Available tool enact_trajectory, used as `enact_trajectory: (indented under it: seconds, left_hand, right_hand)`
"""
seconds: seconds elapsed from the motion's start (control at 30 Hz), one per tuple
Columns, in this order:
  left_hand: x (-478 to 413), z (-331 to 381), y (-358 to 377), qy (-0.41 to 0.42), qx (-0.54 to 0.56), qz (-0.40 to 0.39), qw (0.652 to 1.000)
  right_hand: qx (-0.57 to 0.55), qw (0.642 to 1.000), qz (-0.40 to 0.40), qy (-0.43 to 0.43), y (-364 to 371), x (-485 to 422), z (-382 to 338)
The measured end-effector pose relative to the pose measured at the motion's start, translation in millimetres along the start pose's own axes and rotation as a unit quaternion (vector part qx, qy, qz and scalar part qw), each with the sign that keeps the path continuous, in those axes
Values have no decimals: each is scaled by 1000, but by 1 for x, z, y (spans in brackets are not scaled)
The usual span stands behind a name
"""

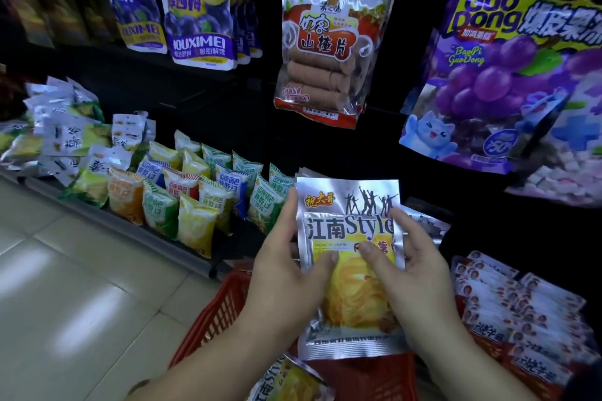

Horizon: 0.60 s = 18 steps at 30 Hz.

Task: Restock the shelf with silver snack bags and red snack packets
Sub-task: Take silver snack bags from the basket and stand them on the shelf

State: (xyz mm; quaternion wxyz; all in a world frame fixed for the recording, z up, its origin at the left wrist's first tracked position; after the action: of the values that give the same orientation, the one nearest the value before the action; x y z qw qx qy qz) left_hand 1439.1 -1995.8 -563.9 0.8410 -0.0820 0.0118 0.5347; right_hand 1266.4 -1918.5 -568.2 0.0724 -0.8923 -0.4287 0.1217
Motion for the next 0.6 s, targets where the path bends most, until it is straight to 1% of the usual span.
enact_trajectory:
  seconds: [0.1, 0.17, 0.27, 0.33, 0.4, 0.5, 0.57, 0.6]
  left_hand:
    - [-2, -5, 0, 20, -43, -9, 999]
    - [-5, -12, -2, 15, -50, 3, 999]
    - [-9, -15, -10, 27, -61, 42, 997]
    - [-9, -11, -14, 39, -68, 61, 995]
    - [-9, -13, -15, 22, -41, 53, 998]
    - [-6, -24, -6, -62, 28, -24, 997]
    - [-3, -27, 0, -70, 17, -68, 995]
    - [-2, -27, 1, -61, 7, -71, 996]
  right_hand:
    - [-2, 1000, -14, -9, 3, -1, 0]
    - [-7, 999, -39, -10, 5, -2, 4]
    - [-14, 994, -111, -14, 12, -2, 12]
    - [10, 988, -155, -14, 18, -1, 13]
    - [18, 990, -141, -11, 16, -2, 13]
    - [24, 997, -71, -18, 6, -9, 13]
    - [26, 999, -31, -23, -2, -13, 11]
    - [20, 999, -29, -19, -5, -14, 11]
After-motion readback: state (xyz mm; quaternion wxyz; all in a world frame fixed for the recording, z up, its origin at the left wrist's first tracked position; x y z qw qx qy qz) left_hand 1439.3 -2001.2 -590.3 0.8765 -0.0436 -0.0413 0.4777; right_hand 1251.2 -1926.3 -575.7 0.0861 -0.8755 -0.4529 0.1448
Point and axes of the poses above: each hand's wrist, its own x-axis away from the middle knuckle, its own y-axis out of the palm, z = x × y, the point moved 6 cm from there along -x, towards the middle knuckle, and after that the axes turned 2 degrees about x, right-handed, at the moved point
